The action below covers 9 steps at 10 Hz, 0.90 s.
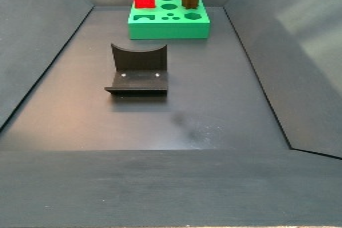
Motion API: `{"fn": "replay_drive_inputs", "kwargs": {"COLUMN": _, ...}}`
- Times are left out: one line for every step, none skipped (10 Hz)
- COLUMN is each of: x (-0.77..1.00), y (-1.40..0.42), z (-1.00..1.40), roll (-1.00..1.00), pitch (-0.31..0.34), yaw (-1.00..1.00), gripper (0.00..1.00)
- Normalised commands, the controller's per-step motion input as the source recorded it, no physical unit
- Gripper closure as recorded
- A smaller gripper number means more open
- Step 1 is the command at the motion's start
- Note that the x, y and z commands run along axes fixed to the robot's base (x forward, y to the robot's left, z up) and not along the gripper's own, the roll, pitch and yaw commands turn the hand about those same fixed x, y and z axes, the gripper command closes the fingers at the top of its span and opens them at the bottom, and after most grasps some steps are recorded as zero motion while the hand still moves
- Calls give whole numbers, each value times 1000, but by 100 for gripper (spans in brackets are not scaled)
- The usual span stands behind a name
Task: Pick up the hexagon object. Move up. Place the hexagon object on the fixture. Regrasp the hexagon object. Move to above the board. Insert the hexagon object.
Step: Insert the hexagon object.
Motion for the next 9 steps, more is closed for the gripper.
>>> {"fn": "replay_drive_inputs", "kwargs": {"x": 0, "y": 63, "z": -426, "roll": -336, "pitch": -29, "yaw": -366, "gripper": 100}}
{"fn": "replay_drive_inputs", "kwargs": {"x": 0, "y": 40, "z": -426, "roll": -326, "pitch": -39, "yaw": -440, "gripper": 100}}
{"fn": "replay_drive_inputs", "kwargs": {"x": 0, "y": 34, "z": -411, "roll": -329, "pitch": -57, "yaw": -469, "gripper": 100}}
{"fn": "replay_drive_inputs", "kwargs": {"x": 0, "y": 43, "z": -434, "roll": -313, "pitch": -80, "yaw": -489, "gripper": 100}}
{"fn": "replay_drive_inputs", "kwargs": {"x": 0, "y": 54, "z": -474, "roll": -267, "pitch": -113, "yaw": -531, "gripper": 100}}
{"fn": "replay_drive_inputs", "kwargs": {"x": 0, "y": 0, "z": -506, "roll": -180, "pitch": -133, "yaw": -540, "gripper": 100}}
{"fn": "replay_drive_inputs", "kwargs": {"x": 0, "y": 0, "z": -489, "roll": -91, "pitch": -177, "yaw": -491, "gripper": 100}}
{"fn": "replay_drive_inputs", "kwargs": {"x": -49, "y": 0, "z": -140, "roll": 0, "pitch": -71, "yaw": -177, "gripper": 100}}
{"fn": "replay_drive_inputs", "kwargs": {"x": 0, "y": 0, "z": 0, "roll": -13, "pitch": 0, "yaw": 0, "gripper": 100}}
